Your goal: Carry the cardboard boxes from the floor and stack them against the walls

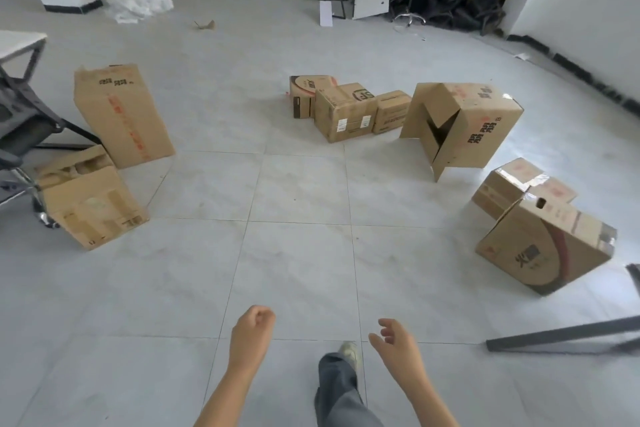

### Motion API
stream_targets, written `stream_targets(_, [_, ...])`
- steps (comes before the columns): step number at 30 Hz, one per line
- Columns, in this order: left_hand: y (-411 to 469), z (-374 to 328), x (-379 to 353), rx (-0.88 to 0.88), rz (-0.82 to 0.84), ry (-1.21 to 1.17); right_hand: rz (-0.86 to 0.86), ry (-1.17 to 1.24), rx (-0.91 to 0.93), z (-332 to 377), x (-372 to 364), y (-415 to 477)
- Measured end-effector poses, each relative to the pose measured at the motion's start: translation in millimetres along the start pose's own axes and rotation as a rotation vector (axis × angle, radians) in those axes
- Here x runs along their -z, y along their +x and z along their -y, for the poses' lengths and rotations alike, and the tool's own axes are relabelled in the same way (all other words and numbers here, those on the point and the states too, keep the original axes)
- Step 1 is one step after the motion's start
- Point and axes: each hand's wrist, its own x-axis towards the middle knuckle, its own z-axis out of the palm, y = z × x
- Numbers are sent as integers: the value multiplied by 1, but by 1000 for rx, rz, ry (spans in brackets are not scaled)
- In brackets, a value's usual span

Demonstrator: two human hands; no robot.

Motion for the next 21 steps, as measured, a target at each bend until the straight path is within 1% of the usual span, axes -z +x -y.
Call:
stream_targets(3, [55, -32, -17, -19, -6, 36, -14, 27, -3, 24, 15, 60])
stream_targets(7, [134, -95, -46, -59, -38, 49, -72, 84, 76, 80, 52, 154])
stream_targets(11, [193, -161, -86, -109, -25, 37, -117, 105, 121, 126, 90, 230])
stream_targets(13, [216, -184, -105, -99, -4, 31, -107, 95, 94, 136, 101, 259])
stream_targets(18, [270, -209, -147, -32, 71, 73, -57, 67, -24, 129, 109, 313])
stream_targets(21, [319, -237, -173, -19, 80, 104, -95, 70, -80, 139, 126, 360])
